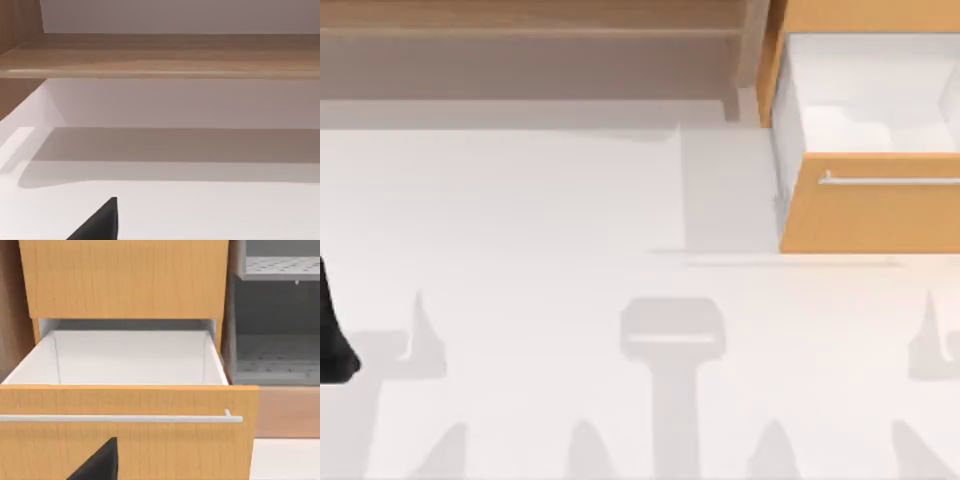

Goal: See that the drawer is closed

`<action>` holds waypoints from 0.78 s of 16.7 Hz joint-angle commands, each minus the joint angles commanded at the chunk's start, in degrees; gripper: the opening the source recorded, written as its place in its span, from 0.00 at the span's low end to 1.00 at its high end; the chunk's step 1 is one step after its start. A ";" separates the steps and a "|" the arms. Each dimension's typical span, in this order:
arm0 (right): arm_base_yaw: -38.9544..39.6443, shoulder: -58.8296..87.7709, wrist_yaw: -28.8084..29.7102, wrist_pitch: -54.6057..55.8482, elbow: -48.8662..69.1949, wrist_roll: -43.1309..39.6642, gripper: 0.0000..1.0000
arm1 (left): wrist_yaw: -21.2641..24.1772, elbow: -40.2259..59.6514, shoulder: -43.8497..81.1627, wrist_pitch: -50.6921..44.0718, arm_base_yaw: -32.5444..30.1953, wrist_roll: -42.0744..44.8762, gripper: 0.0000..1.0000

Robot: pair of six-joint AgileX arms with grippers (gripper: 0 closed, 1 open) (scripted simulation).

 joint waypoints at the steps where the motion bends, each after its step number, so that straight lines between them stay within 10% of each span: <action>1: 0.00 0.00 0.00 0.00 0.00 0.00 1.00 | 0.00 0.00 0.00 0.00 0.00 0.00 1.00; 13: -10.69 35.40 -10.35 19.74 16.46 0.37 1.00 | 0.00 0.00 0.00 0.00 0.00 0.00 1.00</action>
